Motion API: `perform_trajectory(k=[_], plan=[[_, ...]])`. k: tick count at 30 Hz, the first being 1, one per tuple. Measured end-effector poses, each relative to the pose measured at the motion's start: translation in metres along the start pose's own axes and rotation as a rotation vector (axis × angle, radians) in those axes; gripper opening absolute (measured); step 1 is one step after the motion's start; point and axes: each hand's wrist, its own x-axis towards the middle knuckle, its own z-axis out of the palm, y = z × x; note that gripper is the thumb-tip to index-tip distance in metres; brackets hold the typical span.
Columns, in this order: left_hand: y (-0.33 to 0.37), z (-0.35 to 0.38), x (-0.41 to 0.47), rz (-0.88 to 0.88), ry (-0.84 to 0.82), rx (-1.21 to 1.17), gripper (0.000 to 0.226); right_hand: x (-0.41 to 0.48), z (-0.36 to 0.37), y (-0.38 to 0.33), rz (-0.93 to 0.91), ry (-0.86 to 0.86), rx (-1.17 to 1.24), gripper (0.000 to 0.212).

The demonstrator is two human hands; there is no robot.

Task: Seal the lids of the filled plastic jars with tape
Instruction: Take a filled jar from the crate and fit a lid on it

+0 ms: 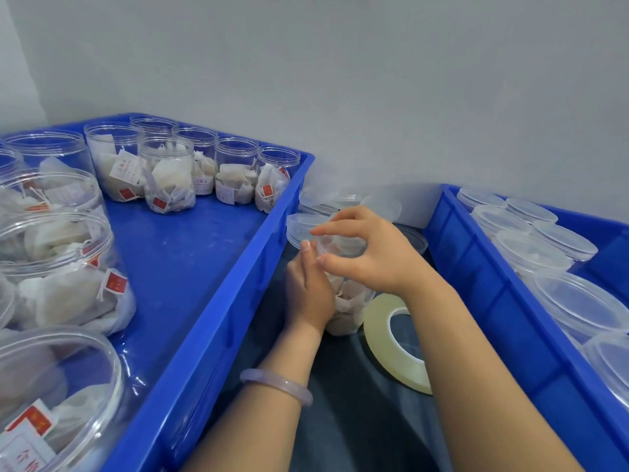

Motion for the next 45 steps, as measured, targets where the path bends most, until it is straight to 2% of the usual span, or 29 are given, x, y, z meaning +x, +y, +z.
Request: perform_trajectory(k=[3,6,9,11,14,17,22,26,28,31,33,34,36,37,38,40,42,43,45], plan=[[0.001,0.003,-0.002,0.036,0.024,-0.008,0.043,-0.002,0.005,-0.003,0.039,0.062,-0.029,0.029],[0.0,0.006,-0.003,0.071,0.065,-0.018,0.045,-0.003,0.016,-0.008,0.157,0.172,-0.124,0.039],[-0.004,0.005,0.0,0.008,0.033,0.025,0.047,-0.002,0.025,-0.014,0.229,0.253,-0.224,0.044],[-0.004,0.003,0.0,-0.017,0.017,0.005,0.044,-0.004,0.023,-0.014,0.221,0.261,-0.193,0.044],[0.001,0.002,-0.002,0.025,0.037,-0.023,0.043,-0.007,0.011,-0.013,0.163,0.214,-0.05,0.042],[0.003,0.002,-0.003,0.019,0.024,-0.028,0.038,-0.005,0.004,-0.011,0.092,0.143,-0.104,0.045],[0.002,-0.002,-0.001,-0.009,0.004,0.039,0.045,-0.006,0.01,-0.011,0.054,0.171,-0.149,0.045],[0.006,-0.002,-0.002,-0.023,0.017,0.005,0.047,-0.005,-0.012,-0.012,0.072,-0.133,-0.132,0.056],[0.005,-0.001,-0.003,-0.03,0.033,-0.012,0.041,-0.008,-0.016,-0.013,0.115,-0.144,-0.139,0.059],[0.004,0.001,-0.004,0.015,0.024,0.145,0.028,-0.019,0.01,-0.026,0.258,0.07,-0.401,0.069],[0.001,-0.001,-0.004,0.06,0.038,0.234,0.024,-0.033,0.03,-0.041,0.344,0.102,-0.583,0.077],[0.001,-0.002,-0.006,0.032,0.015,0.228,0.014,-0.039,0.033,-0.044,0.352,0.11,-0.609,0.076],[0.001,-0.002,-0.008,-0.03,-0.037,0.238,0.046,-0.043,0.019,-0.044,0.32,0.096,-0.568,0.065],[0.0,-0.002,-0.007,-0.043,-0.041,0.22,0.049,-0.043,0.007,-0.04,0.31,0.075,-0.519,0.058],[0.0,-0.001,-0.006,-0.055,-0.03,0.156,0.041,-0.04,-0.005,-0.034,0.32,0.058,-0.456,0.054],[0.004,-0.001,-0.002,-0.087,-0.038,-0.042,0.039,-0.033,-0.02,-0.022,0.344,0.048,-0.304,0.059],[0.003,-0.002,0.003,-0.196,-0.143,-0.133,0.05,-0.026,-0.015,-0.013,0.291,0.048,-0.093,0.07],[0.0,-0.003,0.004,-0.226,-0.188,-0.136,0.053,-0.023,-0.008,-0.011,0.265,0.066,0.037,0.073],[-0.004,-0.003,0.004,-0.204,-0.168,-0.115,0.051,-0.019,0.01,-0.009,0.237,0.193,0.187,0.071]])
